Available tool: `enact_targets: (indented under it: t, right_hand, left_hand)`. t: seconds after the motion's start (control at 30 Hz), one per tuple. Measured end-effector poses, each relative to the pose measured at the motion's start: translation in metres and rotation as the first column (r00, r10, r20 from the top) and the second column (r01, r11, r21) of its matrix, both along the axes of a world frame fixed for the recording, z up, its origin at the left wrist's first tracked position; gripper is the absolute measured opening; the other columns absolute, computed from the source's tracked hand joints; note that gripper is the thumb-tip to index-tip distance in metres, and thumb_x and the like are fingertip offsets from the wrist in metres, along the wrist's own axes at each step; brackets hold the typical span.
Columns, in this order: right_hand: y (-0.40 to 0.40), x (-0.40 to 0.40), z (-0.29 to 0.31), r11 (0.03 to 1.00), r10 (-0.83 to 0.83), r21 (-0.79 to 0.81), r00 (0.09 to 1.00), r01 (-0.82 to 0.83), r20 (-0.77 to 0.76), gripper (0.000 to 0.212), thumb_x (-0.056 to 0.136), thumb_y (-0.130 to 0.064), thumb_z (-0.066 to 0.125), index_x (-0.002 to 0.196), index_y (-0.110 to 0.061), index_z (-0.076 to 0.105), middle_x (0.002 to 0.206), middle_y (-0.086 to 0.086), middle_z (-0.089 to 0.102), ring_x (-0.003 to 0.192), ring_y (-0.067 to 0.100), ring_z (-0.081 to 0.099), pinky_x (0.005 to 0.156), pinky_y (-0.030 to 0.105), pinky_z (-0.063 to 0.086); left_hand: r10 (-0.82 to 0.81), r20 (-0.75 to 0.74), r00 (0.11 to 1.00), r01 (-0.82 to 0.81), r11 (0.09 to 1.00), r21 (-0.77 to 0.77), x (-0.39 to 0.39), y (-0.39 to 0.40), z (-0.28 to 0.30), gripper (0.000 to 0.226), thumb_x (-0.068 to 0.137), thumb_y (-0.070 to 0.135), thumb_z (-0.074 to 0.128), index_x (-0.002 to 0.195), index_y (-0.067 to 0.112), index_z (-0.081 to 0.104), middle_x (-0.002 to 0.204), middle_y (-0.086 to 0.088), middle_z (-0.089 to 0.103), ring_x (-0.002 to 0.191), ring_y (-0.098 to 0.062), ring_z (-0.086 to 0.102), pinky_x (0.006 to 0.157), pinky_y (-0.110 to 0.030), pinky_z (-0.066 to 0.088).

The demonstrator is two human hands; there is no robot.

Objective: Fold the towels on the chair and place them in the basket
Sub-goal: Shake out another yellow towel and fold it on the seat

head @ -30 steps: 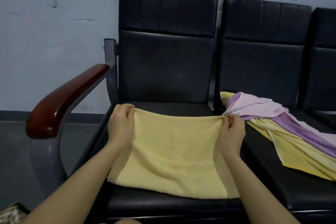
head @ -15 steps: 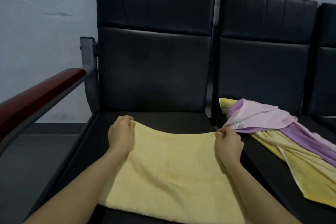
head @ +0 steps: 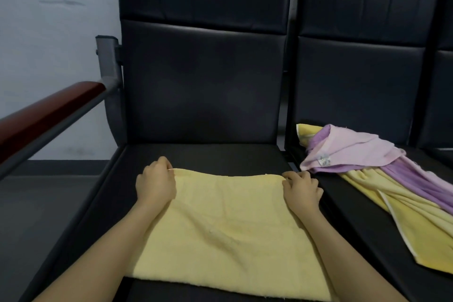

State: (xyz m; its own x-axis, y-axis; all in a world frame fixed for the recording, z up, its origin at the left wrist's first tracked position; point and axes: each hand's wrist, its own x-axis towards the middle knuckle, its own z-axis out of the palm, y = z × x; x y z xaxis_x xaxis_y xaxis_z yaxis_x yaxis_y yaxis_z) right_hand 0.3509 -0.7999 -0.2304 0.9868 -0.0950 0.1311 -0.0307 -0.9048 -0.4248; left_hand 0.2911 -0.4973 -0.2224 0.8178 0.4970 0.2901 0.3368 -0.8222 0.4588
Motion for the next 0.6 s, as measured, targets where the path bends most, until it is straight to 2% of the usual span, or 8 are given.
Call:
enact_targets:
  t: [0.13, 0.23, 0.3, 0.37, 0.43, 0.53, 0.6]
  right_hand:
    - [0.003, -0.007, 0.001, 0.999, 0.007, 0.047, 0.999, -0.009, 0.031, 0.018, 0.097, -0.021, 0.047, 0.113, -0.021, 0.056, 0.120, 0.003, 0.049, 0.113, 0.025, 0.042, 0.096, 0.038, 0.026]
    - [0.004, -0.016, 0.002, 0.969, 0.018, 0.241, 0.992, -0.047, 0.123, 0.012, 0.094, -0.011, 0.048, 0.097, -0.021, 0.054, 0.099, -0.001, 0.057, 0.102, 0.021, 0.049, 0.089, 0.034, 0.024]
    - [0.004, -0.026, 0.005, 0.917, 0.011, 0.393, 0.990, -0.064, 0.137, 0.016, 0.095, -0.009, 0.045, 0.098, -0.021, 0.055, 0.093, -0.005, 0.058, 0.101, 0.021, 0.045, 0.086, 0.030, 0.023]
    - [0.002, -0.036, 0.007, 0.879, 0.003, 0.472, 0.989, -0.074, 0.150, 0.019, 0.098, -0.015, 0.045, 0.111, -0.020, 0.058, 0.099, -0.005, 0.059, 0.109, 0.023, 0.040, 0.086, 0.028, 0.024]
    - [0.001, -0.043, 0.010, 0.854, -0.016, 0.515, 0.985, -0.076, 0.172, 0.022, 0.099, -0.019, 0.046, 0.116, -0.020, 0.060, 0.104, -0.003, 0.062, 0.114, 0.026, 0.042, 0.090, 0.031, 0.031]
    - [0.001, -0.054, 0.021, 0.792, -0.069, 0.607, 0.977, -0.070, 0.203, 0.015, 0.098, -0.022, 0.049, 0.104, -0.025, 0.062, 0.101, -0.005, 0.063, 0.111, 0.026, 0.050, 0.094, 0.041, 0.045]
    - [-0.001, -0.063, 0.031, 0.796, -0.082, 0.599, 0.966, -0.084, 0.246, 0.012, 0.097, -0.020, 0.050, 0.096, -0.026, 0.061, 0.098, -0.004, 0.064, 0.106, 0.025, 0.054, 0.093, 0.043, 0.047]
  left_hand:
    - [-0.007, -0.122, 0.993, 0.015, 0.998, 0.057, -0.006, 0.005, 0.000, 0.008, 0.094, 0.016, 0.051, 0.101, 0.018, 0.054, 0.097, -0.002, 0.060, 0.093, -0.022, 0.055, 0.080, -0.036, 0.046]
    - [-0.025, -0.123, 0.992, 0.037, 0.994, 0.099, -0.008, 0.004, 0.000, 0.010, 0.095, 0.018, 0.051, 0.105, 0.019, 0.053, 0.104, -0.002, 0.059, 0.097, -0.023, 0.054, 0.084, -0.036, 0.044]
    - [-0.028, -0.112, 0.993, 0.037, 0.997, 0.072, -0.012, 0.001, 0.003, 0.011, 0.096, 0.017, 0.050, 0.107, 0.019, 0.051, 0.106, -0.004, 0.055, 0.098, -0.023, 0.053, 0.088, -0.039, 0.044]
    - [-0.031, -0.081, 0.996, 0.034, 0.999, 0.039, -0.019, 0.000, 0.008, 0.012, 0.096, 0.013, 0.048, 0.107, 0.018, 0.048, 0.106, -0.005, 0.052, 0.092, -0.022, 0.054, 0.085, -0.041, 0.048]
    - [-0.023, -0.022, 1.000, 0.023, 1.000, 0.004, -0.027, -0.001, 0.015, 0.015, 0.095, 0.008, 0.045, 0.106, 0.018, 0.048, 0.105, -0.004, 0.049, 0.085, -0.021, 0.053, 0.080, -0.041, 0.050]
    - [-0.029, 0.089, 0.996, 0.036, 0.996, -0.079, -0.043, 0.000, 0.025, 0.014, 0.098, 0.014, 0.042, 0.103, 0.021, 0.052, 0.102, 0.001, 0.051, 0.083, -0.019, 0.053, 0.078, -0.041, 0.051]
    - [-0.062, 0.136, 0.989, 0.073, 0.994, -0.080, -0.053, 0.002, 0.029, 0.016, 0.099, 0.021, 0.041, 0.104, 0.022, 0.056, 0.102, 0.004, 0.055, 0.086, -0.020, 0.054, 0.079, -0.042, 0.050]
